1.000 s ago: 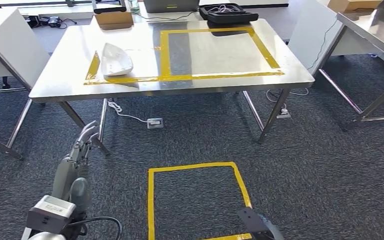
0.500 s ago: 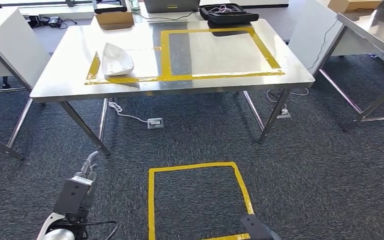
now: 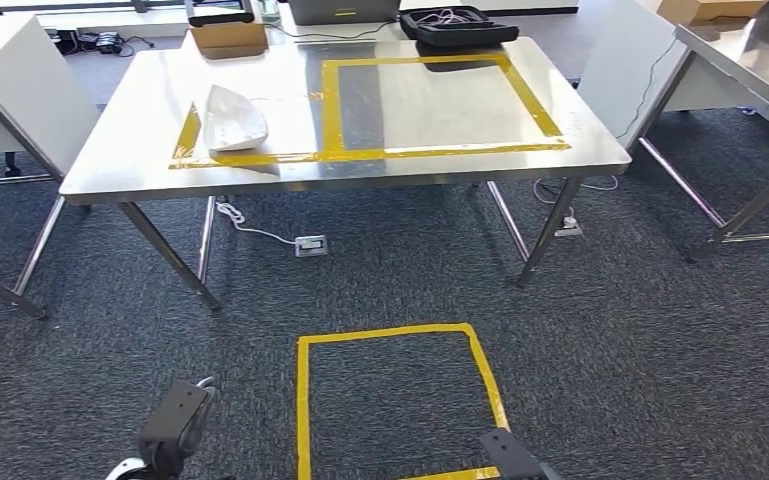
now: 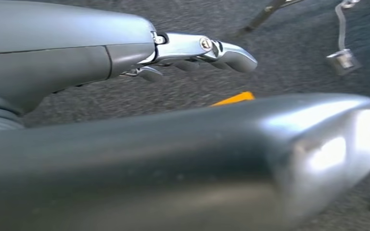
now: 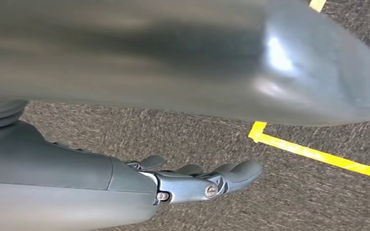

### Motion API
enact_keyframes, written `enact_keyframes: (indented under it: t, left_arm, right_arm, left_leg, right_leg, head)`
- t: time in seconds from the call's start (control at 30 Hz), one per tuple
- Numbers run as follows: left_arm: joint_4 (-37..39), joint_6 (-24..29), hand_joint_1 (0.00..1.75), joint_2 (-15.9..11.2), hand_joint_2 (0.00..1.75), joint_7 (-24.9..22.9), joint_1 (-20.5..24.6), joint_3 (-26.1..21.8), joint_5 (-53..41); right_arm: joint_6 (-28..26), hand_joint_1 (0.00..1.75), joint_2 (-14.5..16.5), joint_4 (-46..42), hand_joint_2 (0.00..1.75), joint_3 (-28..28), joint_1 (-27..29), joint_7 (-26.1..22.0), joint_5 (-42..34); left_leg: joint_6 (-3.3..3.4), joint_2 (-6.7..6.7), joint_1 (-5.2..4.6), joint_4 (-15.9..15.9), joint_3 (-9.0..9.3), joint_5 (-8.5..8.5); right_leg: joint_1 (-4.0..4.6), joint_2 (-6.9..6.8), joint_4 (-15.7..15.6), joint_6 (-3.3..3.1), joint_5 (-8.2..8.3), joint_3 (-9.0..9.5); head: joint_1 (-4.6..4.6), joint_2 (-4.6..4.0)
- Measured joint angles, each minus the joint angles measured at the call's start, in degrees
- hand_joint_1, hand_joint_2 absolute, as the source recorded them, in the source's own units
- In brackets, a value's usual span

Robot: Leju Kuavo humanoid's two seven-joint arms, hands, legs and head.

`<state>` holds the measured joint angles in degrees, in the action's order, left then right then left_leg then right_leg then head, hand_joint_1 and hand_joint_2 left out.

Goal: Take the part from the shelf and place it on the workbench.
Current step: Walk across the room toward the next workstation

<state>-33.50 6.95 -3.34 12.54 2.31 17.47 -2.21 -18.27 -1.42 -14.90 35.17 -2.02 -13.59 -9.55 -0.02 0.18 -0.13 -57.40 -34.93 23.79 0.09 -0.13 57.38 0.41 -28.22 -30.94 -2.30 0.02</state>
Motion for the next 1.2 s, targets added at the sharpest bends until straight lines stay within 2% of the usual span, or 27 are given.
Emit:
enact_keyframes:
  t: [0.23,0.5,0.93,1.2]
  left_arm:
    - [9.40,1.25,0.00,1.05,0.00,1.90,1.02,-0.03,-0.09]
    - [17.41,-0.51,0.00,2.82,0.00,0.28,0.13,-0.64,2.41]
    - [20.41,1.75,0.00,3.72,0.00,3.42,-0.44,-1.61,3.85]
    - [21.31,-0.96,0.00,4.43,0.00,3.43,-0.69,-3.75,6.34]
  right_arm:
    - [0.23,0.00,0.01,0.02,0.00,0.26,-0.13,0.42,0.19]
    - [1.53,0.00,0.24,0.21,0.00,0.32,-0.22,1.40,-0.23]
    - [3.14,0.00,0.64,1.43,0.00,0.87,0.17,2.25,0.00]
    - [3.41,0.00,0.91,1.45,0.00,1.90,0.14,2.99,0.73]
  left_leg:
    - [0.00,0.00,-0.01,0.00,-0.05,0.00]
    - [0.01,0.00,-0.01,0.00,-0.10,0.01]
    - [0.01,-0.01,-0.01,0.00,-0.13,0.01]
    - [0.01,-0.01,-0.01,0.00,-0.16,0.01]
  right_leg:
    - [0.00,0.00,0.00,0.00,0.00,-0.05]
    - [0.00,0.00,0.00,0.00,0.00,-0.11]
    - [0.00,-0.01,0.00,0.00,0.00,-0.14]
    - [0.00,-0.01,0.00,0.00,0.00,-0.17]
  head:
    - [0.00,-0.02]
    - [0.00,-0.01]
    - [0.00,-0.01]
    - [0.00,0.00]
